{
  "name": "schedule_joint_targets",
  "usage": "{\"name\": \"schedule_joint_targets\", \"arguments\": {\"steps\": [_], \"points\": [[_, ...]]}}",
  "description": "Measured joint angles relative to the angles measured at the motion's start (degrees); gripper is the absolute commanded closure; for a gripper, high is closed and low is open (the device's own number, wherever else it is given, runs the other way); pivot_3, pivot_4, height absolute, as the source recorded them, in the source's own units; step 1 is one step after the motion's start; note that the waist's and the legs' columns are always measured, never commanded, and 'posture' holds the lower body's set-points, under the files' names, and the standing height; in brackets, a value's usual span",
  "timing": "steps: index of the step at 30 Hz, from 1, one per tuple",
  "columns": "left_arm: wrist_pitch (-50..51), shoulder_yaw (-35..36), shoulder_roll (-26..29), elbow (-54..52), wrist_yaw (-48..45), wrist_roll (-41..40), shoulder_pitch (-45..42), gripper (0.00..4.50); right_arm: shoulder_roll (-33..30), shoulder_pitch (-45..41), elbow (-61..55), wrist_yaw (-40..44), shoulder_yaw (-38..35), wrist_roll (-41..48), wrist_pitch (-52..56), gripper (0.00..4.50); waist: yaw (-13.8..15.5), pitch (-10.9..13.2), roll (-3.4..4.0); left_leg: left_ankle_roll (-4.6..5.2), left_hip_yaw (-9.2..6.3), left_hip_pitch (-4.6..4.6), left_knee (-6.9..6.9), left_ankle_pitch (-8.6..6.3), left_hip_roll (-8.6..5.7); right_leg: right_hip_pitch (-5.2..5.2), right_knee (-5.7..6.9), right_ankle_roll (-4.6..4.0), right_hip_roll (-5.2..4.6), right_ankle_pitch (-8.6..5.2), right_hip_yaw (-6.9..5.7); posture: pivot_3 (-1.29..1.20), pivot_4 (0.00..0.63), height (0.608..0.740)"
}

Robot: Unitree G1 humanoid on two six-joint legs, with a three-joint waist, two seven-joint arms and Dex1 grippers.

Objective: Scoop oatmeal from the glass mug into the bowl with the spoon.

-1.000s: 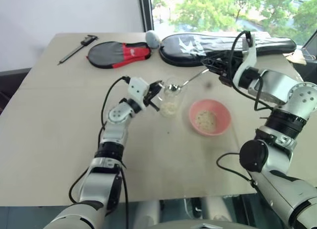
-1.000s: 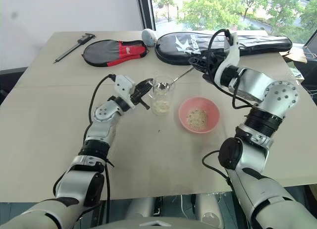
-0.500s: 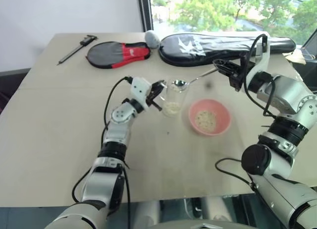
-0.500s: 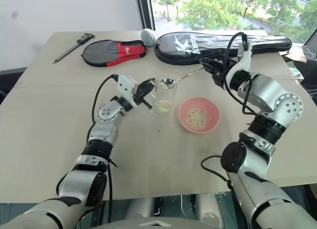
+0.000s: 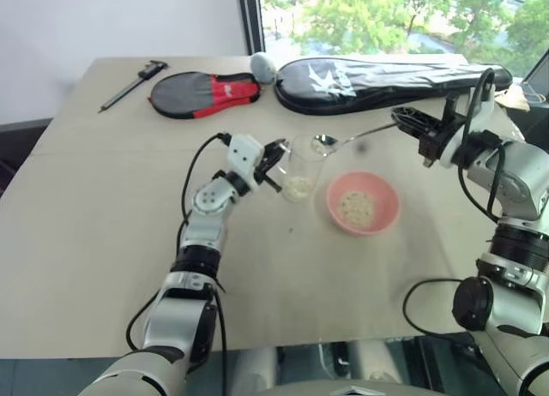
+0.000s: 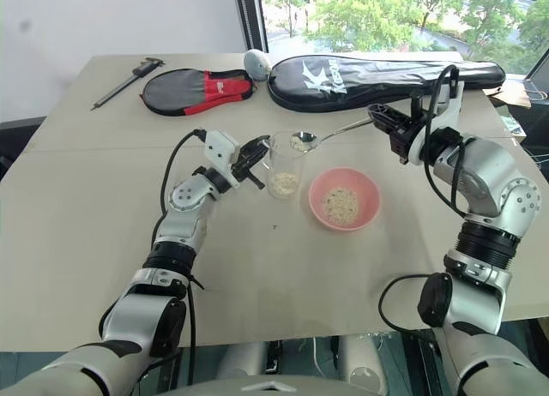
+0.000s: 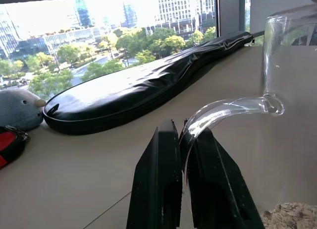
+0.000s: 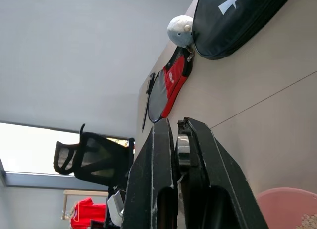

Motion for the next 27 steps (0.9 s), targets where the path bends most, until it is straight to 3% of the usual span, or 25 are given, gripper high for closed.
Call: {"name": "schedule_joint_targets", "arguments": {"steps": [11, 20, 25, 27], "points": [[-3.2, 1.2, 5.0, 6.3, -0.2, -0.6, -2.5, 4.47, -1.3, 5.7, -2.7, 5.0, -3.1, 0.0, 1.6, 4.50, 0.0, 0.0, -0.01, 0.00, 0.00, 0.06, 0.00, 0.00, 0.01, 0.00, 0.05, 0.00, 0.01, 0.00, 0.01, 0.00, 0.150, 0.740], [-4.4, 2.1, 6.7, 7.8, -0.2, -1.0, -2.6, 4.47, -13.5, 14.5, -3.7, 13.0, -3.7, 0.1, 7.0, 4.50, 0.0, 0.0, -0.01, 0.01, 0.08, 0.08, 0.00, 0.00, 0.01, 0.01, 0.01, 0.01, 0.01, 0.00, 0.10, 0.00, 0.150, 0.740], [-4.5, 1.9, 6.6, 7.4, -0.4, -0.6, -2.3, 4.47, -22.6, 15.9, -8.0, 17.1, 2.2, -6.0, 5.5, 4.50, 0.0, 0.0, -0.01, 0.01, 0.07, 0.12, 0.01, 0.00, 0.00, 0.02, 0.05, 0.01, 0.04, 0.00, 0.13, 0.00, 0.150, 0.740], [-4.5, 1.7, 6.7, 7.1, -0.4, -0.5, -2.2, 4.47, -23.5, 15.9, -9.5, 19.2, 3.5, -8.1, 5.4, 4.50, 0.0, 0.0, -0.02, 0.01, 0.07, 0.12, 0.01, 0.00, 0.00, 0.03, 0.04, 0.01, 0.04, 0.00, 0.12, 0.00, 0.150, 0.740]]}}
